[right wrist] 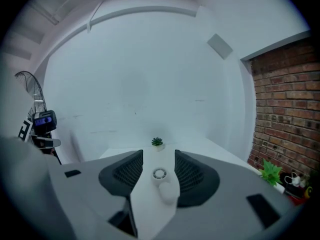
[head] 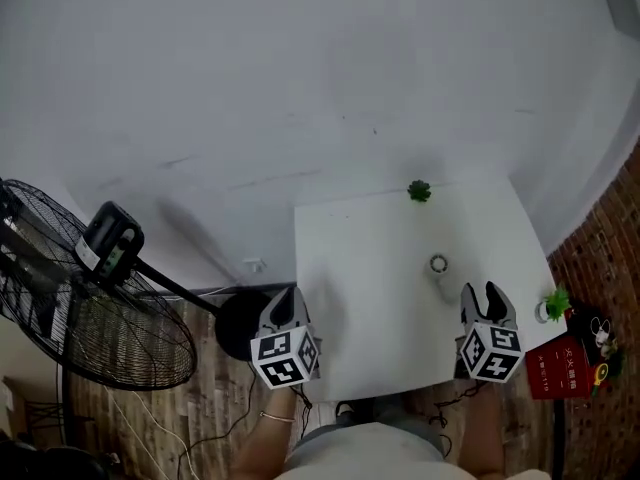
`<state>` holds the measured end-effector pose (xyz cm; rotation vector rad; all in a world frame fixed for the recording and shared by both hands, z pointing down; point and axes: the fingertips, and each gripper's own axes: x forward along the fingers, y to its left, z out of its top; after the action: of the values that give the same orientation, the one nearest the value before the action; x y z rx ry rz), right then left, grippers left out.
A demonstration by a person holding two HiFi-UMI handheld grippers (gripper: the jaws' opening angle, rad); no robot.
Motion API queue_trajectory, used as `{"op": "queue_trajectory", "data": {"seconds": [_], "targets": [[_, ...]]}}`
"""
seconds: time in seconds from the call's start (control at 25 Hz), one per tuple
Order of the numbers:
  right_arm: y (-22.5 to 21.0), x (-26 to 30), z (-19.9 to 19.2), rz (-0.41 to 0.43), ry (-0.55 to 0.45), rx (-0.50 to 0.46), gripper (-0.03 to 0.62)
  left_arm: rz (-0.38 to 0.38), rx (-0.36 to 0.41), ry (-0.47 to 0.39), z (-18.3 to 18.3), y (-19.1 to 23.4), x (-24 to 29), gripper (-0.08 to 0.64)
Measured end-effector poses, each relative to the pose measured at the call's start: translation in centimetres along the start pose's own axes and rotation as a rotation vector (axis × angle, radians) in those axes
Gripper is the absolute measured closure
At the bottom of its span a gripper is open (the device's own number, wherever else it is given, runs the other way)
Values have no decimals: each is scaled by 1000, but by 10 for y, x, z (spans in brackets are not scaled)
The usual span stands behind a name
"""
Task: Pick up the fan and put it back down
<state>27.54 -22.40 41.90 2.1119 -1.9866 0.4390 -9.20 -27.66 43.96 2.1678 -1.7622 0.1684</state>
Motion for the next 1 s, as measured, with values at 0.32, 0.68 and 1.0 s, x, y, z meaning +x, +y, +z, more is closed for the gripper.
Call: {"op": "queue_trajectory", "data": {"seconds": [0.32,0.68,1.0], "targets": [[-7,13,-10,13,54,5,390,-22,-8,21,-8,-14,20,551],[-15,21,-57,15,156,16,385,-38,-8,127,-52,-24,38,551],[-22,34,-102,38,258,44,382,-55,20,250,-105,-35,49,551]]}}
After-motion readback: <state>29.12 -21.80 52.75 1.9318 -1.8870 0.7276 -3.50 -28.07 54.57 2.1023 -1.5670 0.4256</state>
